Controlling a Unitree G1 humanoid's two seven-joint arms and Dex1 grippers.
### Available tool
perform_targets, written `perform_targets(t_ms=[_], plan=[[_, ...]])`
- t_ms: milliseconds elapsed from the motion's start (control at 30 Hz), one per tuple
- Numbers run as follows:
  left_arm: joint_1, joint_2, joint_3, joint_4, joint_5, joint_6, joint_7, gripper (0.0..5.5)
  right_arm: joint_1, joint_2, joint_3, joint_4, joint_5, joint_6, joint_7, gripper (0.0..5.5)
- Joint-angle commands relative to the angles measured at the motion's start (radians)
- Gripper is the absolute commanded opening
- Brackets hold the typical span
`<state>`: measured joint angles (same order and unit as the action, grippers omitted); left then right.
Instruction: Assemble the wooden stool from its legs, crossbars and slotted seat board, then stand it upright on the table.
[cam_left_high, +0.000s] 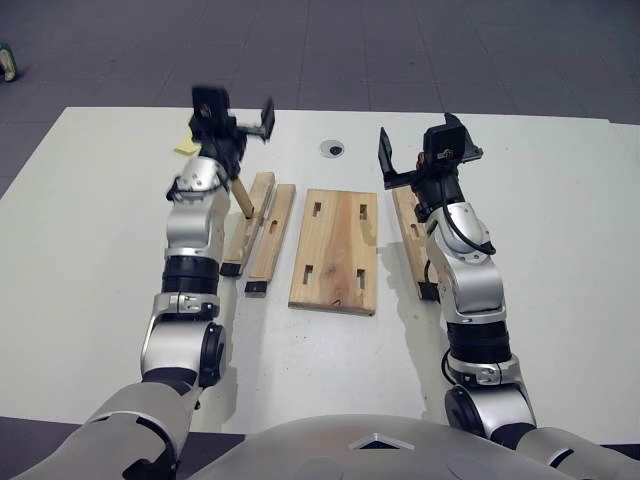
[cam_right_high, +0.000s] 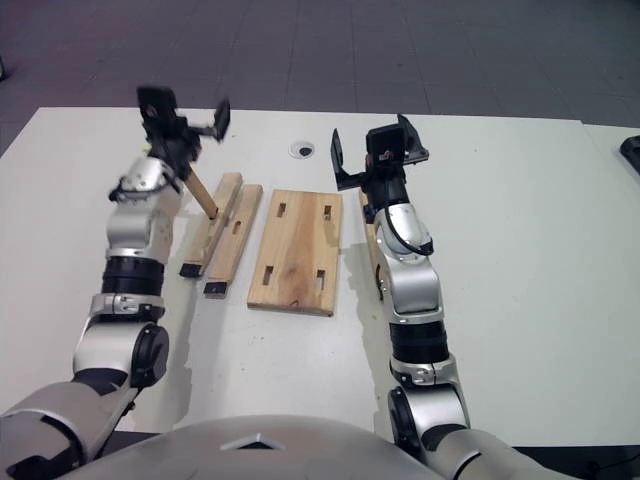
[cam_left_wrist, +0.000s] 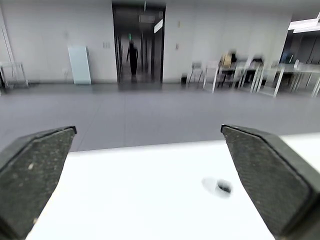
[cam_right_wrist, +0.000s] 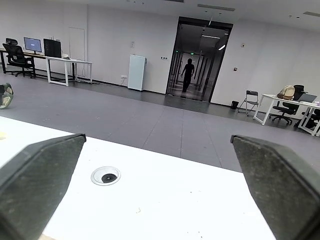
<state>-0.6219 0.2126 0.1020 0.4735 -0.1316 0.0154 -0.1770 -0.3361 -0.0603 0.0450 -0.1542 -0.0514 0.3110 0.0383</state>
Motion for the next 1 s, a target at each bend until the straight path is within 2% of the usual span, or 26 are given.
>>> perform_targets(t_ms=[33,300,600,867,1000], plan=[[0.091,-0.053,-0.005,0.113,-0.020,-0.013,-0.045,5.38,-0.019,-0.021,-0.022,0.028,0.011,0.008,0.015,5.40],[0.068,-0.092,0.018,-0.045,-0.033,-0.045,0.012,5.38,-0.068,-0.053,-0.034,0.097,0.034,-0.009,0.072,5.40],[0.070,-0.039,0.067,-0.472,-0.023,0.069,0.114,5.38,-0.080,-0.056,-0.035,0.116,0.037,-0.024,0.078,5.40],[0.329,0.002,0.107,-0.785,-0.016,0.268,0.142,5.38,-0.037,-0.070,-0.061,0.059,0.032,-0.012,0.055,5.40],[0.439,-0.003,0.069,-0.836,-0.018,0.323,0.117,5.38,0.009,-0.073,-0.075,0.012,0.027,0.004,0.034,5.40]])
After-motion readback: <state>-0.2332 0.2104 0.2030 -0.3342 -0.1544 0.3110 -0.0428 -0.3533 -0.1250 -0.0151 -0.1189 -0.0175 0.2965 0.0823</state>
